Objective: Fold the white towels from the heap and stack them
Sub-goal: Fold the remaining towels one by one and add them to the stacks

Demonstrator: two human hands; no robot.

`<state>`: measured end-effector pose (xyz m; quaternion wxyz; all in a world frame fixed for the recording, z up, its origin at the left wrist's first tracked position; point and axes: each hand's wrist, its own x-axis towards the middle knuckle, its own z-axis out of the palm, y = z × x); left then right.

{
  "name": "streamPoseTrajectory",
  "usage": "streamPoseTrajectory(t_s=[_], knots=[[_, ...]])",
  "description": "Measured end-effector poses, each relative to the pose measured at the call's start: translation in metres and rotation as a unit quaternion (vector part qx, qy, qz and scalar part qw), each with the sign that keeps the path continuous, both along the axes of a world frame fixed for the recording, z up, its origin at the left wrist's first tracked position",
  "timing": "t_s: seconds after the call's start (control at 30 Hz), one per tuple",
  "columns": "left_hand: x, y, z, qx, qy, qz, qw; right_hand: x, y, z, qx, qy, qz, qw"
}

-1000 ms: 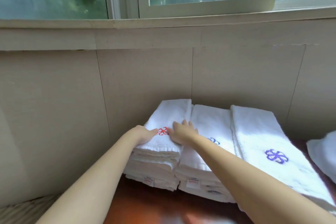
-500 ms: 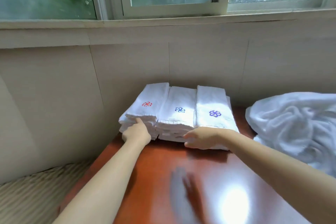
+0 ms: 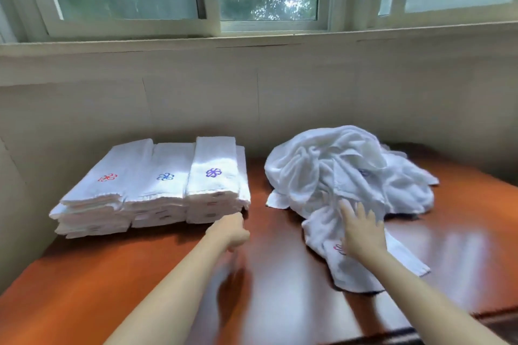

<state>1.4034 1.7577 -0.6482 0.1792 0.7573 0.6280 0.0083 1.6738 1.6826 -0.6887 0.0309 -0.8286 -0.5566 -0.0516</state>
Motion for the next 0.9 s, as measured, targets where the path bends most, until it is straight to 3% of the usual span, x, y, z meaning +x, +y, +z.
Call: streamPoseTrajectory(t_s=[0.13,0.3,0.4,0.5,0.63,0.67,0.77,0.8,0.9], knots=[[0.076,-0.002,-0.018,-0.035,-0.084,-0.047,0.995,0.041,-0.01,-0.016,0.058,0.228,-0.054,0.97],[0.157,-0.001,-0.032,-0.029,-0.209,-0.058,0.976,0.068,-0.001,-0.022,0.185,0.333,-0.002,0.924],[0.196,0.001,-0.034,-0.062,-0.33,-0.045,0.941,0.087,0.02,-0.016,0.277,0.341,-0.043,0.897],[0.227,0.008,-0.04,-0.101,-0.406,-0.011,0.908,0.11,0.043,-0.009,0.261,0.337,-0.074,0.901],[0.247,0.019,-0.042,-0.097,-0.516,0.072,0.848,0.121,0.05,-0.003,0.271,0.331,-0.021,0.904],[0.246,0.022,-0.042,-0.094,-0.549,0.103,0.824,0.119,0.047,-0.003,0.28,0.327,-0.005,0.903],[0.243,0.02,-0.028,-0.201,-0.649,0.188,0.71,0.107,0.034,-0.004,0.329,0.285,0.039,0.899],[0.242,0.017,-0.023,-0.224,-0.652,0.178,0.702,0.101,0.03,-0.002,0.354,0.262,0.057,0.896],[0.244,0.003,-0.009,-0.227,-0.638,0.114,0.727,0.078,0.017,0.017,0.418,0.183,0.12,0.882]])
